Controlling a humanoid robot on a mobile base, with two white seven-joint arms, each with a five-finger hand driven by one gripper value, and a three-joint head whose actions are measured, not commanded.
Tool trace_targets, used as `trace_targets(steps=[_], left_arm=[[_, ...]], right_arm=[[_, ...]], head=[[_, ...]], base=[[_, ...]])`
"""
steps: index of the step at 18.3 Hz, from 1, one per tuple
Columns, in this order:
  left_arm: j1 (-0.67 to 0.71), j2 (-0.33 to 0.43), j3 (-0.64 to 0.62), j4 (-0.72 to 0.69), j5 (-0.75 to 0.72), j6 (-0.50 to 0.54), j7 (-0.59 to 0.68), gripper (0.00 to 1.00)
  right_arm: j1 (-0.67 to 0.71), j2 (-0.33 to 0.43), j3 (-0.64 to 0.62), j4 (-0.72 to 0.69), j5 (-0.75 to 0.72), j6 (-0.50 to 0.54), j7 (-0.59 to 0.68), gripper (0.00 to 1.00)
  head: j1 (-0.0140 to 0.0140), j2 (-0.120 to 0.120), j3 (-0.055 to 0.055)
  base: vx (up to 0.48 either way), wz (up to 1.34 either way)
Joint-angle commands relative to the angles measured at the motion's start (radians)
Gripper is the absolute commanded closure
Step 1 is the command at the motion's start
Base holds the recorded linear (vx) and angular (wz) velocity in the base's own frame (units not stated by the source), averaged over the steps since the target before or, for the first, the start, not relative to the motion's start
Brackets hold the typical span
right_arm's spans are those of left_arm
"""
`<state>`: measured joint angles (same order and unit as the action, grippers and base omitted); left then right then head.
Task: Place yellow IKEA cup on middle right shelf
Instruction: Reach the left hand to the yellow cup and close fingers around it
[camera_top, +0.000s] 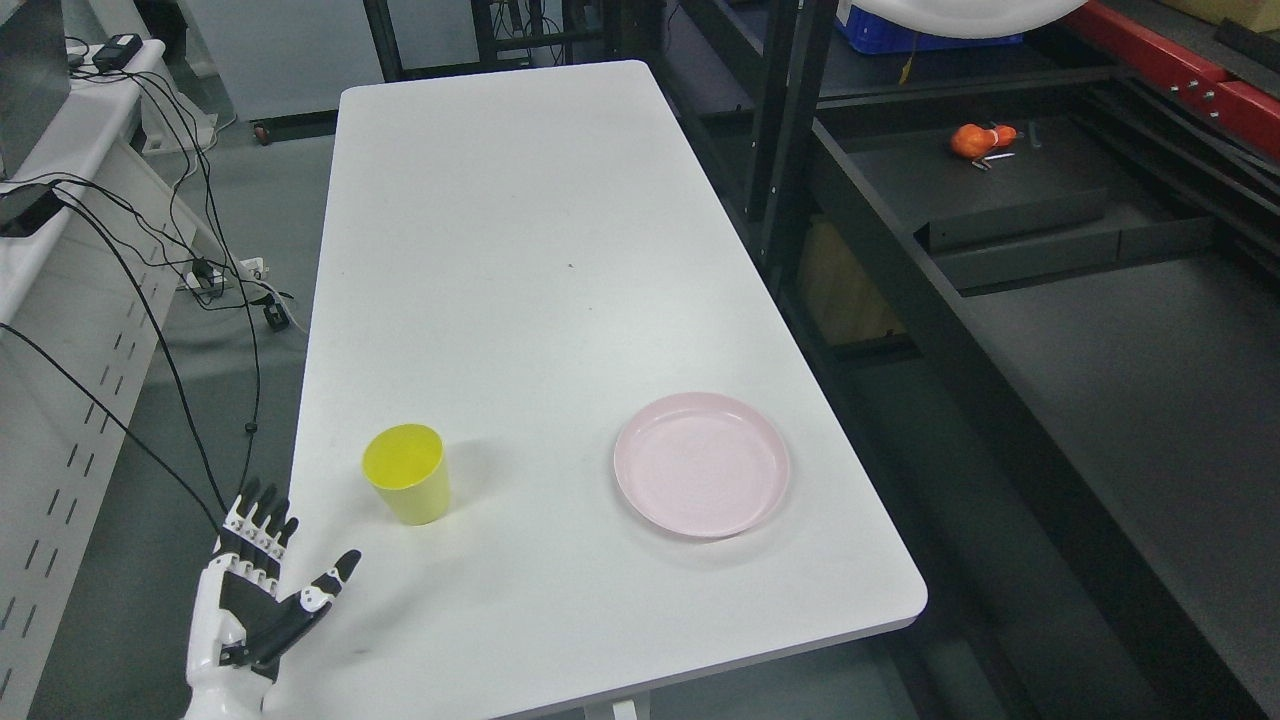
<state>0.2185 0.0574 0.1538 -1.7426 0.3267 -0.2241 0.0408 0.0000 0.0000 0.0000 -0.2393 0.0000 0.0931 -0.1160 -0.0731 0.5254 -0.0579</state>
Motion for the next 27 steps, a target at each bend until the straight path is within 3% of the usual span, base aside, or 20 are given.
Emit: trace_targets(steps=[1,11,23,27], left_arm=[[0.005,0.002,0.003,0.001,0.0,-0.003,0.001,0.01],[-0.111,-0.017,-0.014,0.146,0.003,0.008,-0.082,0.01],[-0.212,-0.039,-0.014,0.186,0.003,0.166,-0.087,0.01],[-0.228,-0.039,-0.036,0.186,0.003,0.219,-0.156,0.01]], right_arm=[[0.014,-0.017,0.017,0.0,-0.025,0.0,-0.001,0.01],[0.014,-0.017,0.017,-0.001,-0.025,0.0,-0.001,0.01],[0.014,-0.017,0.017,0.0,-0.025,0.0,-0.001,0.01],[0.014,-0.017,0.017,0.0,-0.025,0.0,-0.001,0.01]], head=[[0.0,0.0,0.0],[0.0,0.0,0.0],[0.0,0.0,0.0],[0.0,0.0,0.0]], base=[[0.0,0.0],[0.0,0.0],[0.0,0.0],[0.001,-0.01]])
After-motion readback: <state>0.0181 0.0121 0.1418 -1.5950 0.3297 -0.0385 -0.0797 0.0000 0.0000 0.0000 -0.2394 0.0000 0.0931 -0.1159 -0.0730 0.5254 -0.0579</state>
